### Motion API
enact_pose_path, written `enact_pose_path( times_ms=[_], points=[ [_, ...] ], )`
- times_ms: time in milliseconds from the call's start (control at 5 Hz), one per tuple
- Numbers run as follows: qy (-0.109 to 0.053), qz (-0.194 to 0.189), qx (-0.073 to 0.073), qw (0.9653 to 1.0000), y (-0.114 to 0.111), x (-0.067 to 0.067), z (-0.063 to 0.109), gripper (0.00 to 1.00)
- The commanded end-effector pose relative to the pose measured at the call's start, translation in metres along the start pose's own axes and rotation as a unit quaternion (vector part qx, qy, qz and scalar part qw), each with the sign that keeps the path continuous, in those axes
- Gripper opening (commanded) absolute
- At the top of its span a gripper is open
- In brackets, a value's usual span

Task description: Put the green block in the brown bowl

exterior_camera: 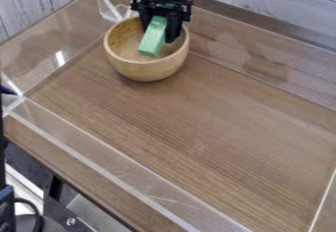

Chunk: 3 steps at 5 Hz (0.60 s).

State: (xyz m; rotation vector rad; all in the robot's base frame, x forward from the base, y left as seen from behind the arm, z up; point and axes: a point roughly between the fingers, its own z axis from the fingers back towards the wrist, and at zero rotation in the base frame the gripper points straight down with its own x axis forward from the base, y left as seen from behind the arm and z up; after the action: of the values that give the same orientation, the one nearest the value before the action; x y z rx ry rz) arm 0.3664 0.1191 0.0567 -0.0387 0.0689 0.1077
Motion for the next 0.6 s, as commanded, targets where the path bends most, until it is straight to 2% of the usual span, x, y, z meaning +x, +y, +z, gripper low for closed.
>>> enact_pose_path(
  times_ms=[0, 400],
  points=[
    [-0.04, 0.011, 0.018, 0.999, -0.0019, 0.0072, 0.0394, 0.0],
    [-0.012, 0.033, 0.031, 0.9989, -0.005, 0.0041, 0.0362, 0.0]
  ],
)
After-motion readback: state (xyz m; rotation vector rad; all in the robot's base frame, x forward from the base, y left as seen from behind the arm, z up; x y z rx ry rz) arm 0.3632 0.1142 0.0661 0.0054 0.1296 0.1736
